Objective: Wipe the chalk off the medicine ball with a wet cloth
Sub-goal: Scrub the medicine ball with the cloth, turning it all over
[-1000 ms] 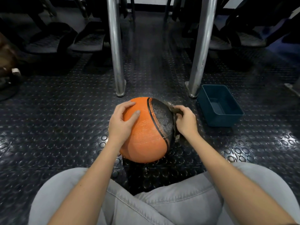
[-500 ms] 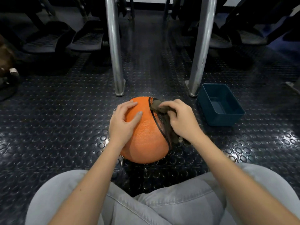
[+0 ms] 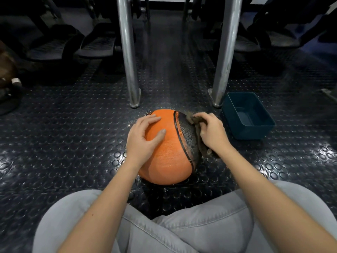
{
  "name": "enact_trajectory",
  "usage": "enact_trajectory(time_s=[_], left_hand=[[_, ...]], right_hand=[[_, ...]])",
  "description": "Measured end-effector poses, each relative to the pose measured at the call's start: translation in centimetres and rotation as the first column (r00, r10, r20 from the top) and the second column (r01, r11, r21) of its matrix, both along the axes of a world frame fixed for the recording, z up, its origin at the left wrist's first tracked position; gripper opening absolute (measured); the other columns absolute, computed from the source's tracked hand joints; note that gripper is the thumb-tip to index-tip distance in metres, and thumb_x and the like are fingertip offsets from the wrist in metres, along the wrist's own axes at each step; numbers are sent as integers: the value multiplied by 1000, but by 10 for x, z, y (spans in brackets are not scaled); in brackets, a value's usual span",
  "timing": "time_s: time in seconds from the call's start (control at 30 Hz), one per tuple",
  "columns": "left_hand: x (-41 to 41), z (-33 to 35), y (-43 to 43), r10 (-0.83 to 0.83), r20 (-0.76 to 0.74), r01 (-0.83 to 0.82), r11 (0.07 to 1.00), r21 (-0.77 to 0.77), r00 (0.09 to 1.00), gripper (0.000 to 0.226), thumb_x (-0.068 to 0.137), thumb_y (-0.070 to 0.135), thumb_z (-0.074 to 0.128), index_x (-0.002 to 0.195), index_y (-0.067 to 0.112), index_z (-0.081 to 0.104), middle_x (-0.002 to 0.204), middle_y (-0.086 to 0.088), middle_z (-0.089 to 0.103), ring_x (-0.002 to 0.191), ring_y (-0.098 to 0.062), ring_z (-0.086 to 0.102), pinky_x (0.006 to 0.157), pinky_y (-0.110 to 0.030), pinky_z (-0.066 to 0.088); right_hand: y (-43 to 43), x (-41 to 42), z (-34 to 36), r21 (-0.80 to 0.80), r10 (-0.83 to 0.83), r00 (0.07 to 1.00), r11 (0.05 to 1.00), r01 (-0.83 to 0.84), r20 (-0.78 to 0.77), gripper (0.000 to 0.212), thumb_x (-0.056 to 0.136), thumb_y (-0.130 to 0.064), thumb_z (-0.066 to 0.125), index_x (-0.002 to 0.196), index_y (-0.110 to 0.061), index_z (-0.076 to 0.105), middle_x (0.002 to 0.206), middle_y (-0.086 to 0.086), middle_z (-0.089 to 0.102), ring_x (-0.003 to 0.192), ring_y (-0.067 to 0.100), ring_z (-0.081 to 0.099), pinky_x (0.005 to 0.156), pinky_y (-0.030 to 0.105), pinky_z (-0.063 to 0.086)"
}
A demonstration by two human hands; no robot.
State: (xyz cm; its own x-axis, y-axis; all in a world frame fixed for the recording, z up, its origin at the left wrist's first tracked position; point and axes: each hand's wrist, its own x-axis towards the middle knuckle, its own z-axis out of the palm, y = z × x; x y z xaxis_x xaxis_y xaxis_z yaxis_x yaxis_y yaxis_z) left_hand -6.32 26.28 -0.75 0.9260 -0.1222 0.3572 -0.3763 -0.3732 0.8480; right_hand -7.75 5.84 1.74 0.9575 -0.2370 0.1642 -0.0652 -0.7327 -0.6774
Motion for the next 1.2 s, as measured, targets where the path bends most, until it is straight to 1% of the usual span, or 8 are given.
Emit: enact_trajectory(time_s=[0.27,0.43,0.63,0.73,0.83,0.93,1.03,1.2], left_hand=[[0,0,-5,9,11,-9,1000,0,1000,38,72,59,58,107,44,58,119,31,50,117,-2,48,105,-43,38],[-2,0,-3,2,-13,-2,1000,-5,1000,42,70,61,59,109,45,58,119,32,48,119,1,46,106,-43,37],[-2,0,-6,-4,-3,4,1000,14,1000,38,72,61,60,108,51,55,122,30,50,120,-2,47,105,-46,38],[0,1,-7,-9,-8,9,1000,0,1000,36,72,60,60,107,52,55,121,31,50,119,-2,47,105,-45,38],[0,1,-7,-11,-26,11,1000,3,1000,36,71,63,59,106,54,54,121,33,48,121,-1,46,106,-46,37],[0,1,-6,0,-28,0,1000,5,1000,38,71,64,58,107,53,55,121,35,47,120,-1,45,105,-46,37],[0,1,-3,4,-25,-4,1000,-8,1000,37,70,63,58,106,52,55,119,34,49,118,1,46,105,-43,37],[-1,2,-6,6,-42,-6,1000,-5,999,36,70,64,58,105,55,54,119,34,48,120,-1,46,106,-47,37]], right_hand=[[26,-28,5,-102,62,983,994,-45,172,32,91,-1,45,112,-17,62,109,5,54,97,24,57,82,37,47],[-9,4,-5,5,-95,993,995,96,-71,36,93,-1,43,117,-21,60,120,11,52,112,24,51,91,29,38],[10,-21,20,-58,192,918,981,-184,346,38,80,11,44,113,-8,49,112,3,34,99,-6,37,88,2,26],[-6,-20,9,-220,389,911,909,-355,138,44,78,14,47,107,-15,62,112,-2,47,103,14,42,95,10,28],[-29,-6,7,-178,236,971,957,-228,28,42,83,11,51,105,-19,68,109,0,57,107,24,52,98,36,41],[-30,-7,14,-166,58,987,986,-32,153,34,86,4,57,111,-17,68,104,0,54,104,21,53,90,21,38],[-7,-19,29,-43,261,894,964,-264,364,31,83,5,60,107,-12,69,103,0,59,101,11,55,92,13,38],[-27,-4,4,-216,146,987,968,-129,66,33,86,4,56,104,-20,70,106,-1,62,104,22,57,93,38,46]])
